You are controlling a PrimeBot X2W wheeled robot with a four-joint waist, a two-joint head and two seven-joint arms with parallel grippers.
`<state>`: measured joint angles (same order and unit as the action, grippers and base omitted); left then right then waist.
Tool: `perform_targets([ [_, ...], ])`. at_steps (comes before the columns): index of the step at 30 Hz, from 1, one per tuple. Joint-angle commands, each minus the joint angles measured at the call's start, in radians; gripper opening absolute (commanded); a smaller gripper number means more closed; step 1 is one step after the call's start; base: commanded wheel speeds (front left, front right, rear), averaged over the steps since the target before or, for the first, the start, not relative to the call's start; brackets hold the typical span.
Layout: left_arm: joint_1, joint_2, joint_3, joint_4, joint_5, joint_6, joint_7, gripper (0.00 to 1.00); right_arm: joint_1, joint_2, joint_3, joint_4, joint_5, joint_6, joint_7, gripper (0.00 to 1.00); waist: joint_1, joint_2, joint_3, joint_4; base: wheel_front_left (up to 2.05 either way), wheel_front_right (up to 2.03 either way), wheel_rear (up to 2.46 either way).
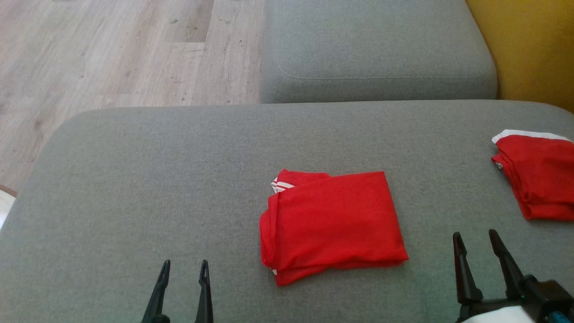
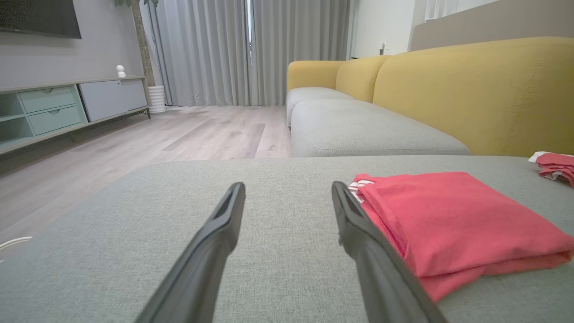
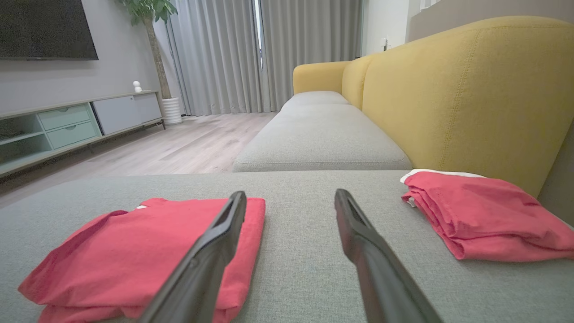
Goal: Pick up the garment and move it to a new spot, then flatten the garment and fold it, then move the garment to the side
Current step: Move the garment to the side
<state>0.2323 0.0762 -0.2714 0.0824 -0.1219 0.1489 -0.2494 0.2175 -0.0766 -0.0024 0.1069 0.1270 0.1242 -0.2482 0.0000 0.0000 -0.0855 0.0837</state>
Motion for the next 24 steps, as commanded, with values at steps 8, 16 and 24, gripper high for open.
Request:
perform_targets([
  [8, -0.024, -0.02, 0.044, -0.024, 0.018, -0.007, -0.012, 1.0, -0.014, -0.012, 0.03, -0.021, -0.02, 0.007, -0.014, 1.0, 0.0, 0.0, 0.001, 0.0, 0.0, 0.0, 0.0],
  [16, -0.026, -0.023, 0.04, -0.027, 0.025, -0.011, -0.012, 1.0, -0.02, -0.013, 0.026, -0.011, -0.004, 0.007, -0.014, 1.0, 0.0, 0.0, 0.03, -0.001, 0.0, 0.0, 0.0],
  [24, -0.04, -0.025, 0.025, -0.025, 0.027, -0.009, -0.012, 1.0, -0.108, -0.044, 0.072, 0.126, 0.034, 0.007, -0.014, 1.0, 0.0, 0.0, 0.095, 0.005, 0.0, 0.0, 0.0],
])
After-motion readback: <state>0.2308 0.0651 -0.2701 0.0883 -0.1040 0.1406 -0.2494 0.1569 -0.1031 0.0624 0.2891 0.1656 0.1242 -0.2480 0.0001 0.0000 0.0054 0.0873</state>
